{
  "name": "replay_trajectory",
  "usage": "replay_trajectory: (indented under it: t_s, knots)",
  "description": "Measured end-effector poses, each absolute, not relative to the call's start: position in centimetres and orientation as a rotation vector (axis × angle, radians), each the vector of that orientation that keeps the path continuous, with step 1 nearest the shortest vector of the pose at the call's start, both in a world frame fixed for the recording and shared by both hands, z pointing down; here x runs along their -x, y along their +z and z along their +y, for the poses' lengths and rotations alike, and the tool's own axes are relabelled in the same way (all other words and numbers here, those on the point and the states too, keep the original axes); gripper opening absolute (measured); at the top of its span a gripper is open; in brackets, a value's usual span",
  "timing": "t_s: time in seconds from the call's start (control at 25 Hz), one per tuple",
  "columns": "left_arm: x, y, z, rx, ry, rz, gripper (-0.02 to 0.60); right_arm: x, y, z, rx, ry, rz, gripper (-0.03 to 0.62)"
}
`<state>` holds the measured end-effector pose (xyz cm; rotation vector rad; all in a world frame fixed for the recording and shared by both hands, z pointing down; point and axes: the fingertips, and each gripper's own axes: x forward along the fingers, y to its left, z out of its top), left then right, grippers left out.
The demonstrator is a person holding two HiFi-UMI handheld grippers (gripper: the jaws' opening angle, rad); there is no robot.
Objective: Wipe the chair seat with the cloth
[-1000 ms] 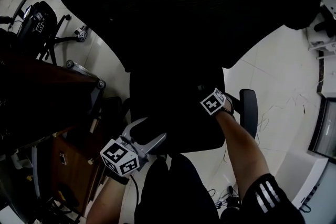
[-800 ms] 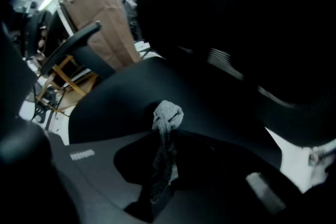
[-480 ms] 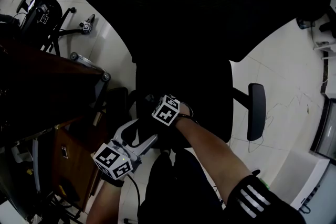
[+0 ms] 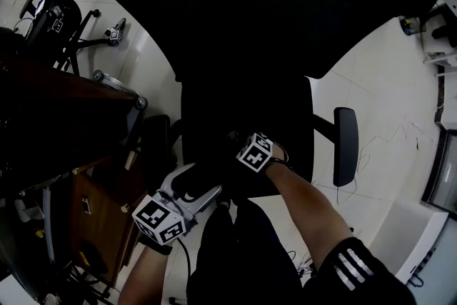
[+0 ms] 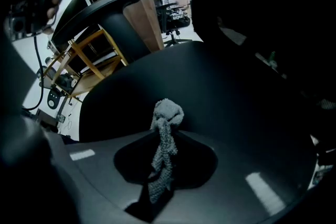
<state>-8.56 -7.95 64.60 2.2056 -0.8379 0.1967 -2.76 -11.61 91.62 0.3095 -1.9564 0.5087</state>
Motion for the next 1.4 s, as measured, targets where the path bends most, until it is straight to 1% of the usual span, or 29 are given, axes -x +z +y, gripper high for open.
replay_trajectory:
  t_s: [0.2,0.28,0.36,0.48,0.6,0.72,0.92,1.04,1.12,1.2,1.4]
  knots:
    - [6.3,64.1,-7.2,-2.217,0.206,-0.78,0.324,-8.7,91.5,-11.8,-0.471,0.557,-1.804,0.051]
    - [5.6,64.4,-6.9,-2.215,0.212,-0.759,0.324,-12.3,91.2,-12.0,-0.519,0.562,-1.745,0.051]
    - [5.2,64.5,-6.6,-2.212,0.219,-0.744,0.324,-14.6,90.8,-12.0,-0.539,0.559,-1.71,0.051]
    - [5.1,64.4,-6.4,-2.211,0.223,-0.744,0.324,-15.4,90.4,-12.2,-0.558,0.565,-1.701,0.051]
    - [5.7,64.5,-6.0,-2.212,0.219,-0.753,0.324,-12.2,89.1,-12.4,-0.587,0.652,-1.794,0.052]
    - [7.0,64.3,-5.5,-2.204,0.225,-0.778,0.324,-5.0,87.6,-11.4,-0.528,0.692,-1.932,0.052]
    - [9.4,64.5,-4.4,-2.177,0.224,-0.837,0.324,8.4,86.6,-6.6,-0.321,0.687,-2.081,0.052]
    - [10.7,63.9,-4.4,-2.16,0.208,-0.879,0.324,14.1,86.6,-3.5,-0.207,0.666,-2.116,0.052]
    - [11.7,63.7,-4.4,-2.153,0.201,-0.903,0.325,16.2,86.9,-1.9,-0.162,0.659,-2.114,0.052]
    - [12.5,63.7,-4.3,-2.152,0.195,-0.923,0.325,16.8,87.9,-0.7,-0.138,0.638,-2.112,0.052]
    - [12.8,64.4,-4.1,-2.156,0.201,-0.919,0.325,15.4,89.1,-0.1,-0.152,0.615,-2.113,0.052]
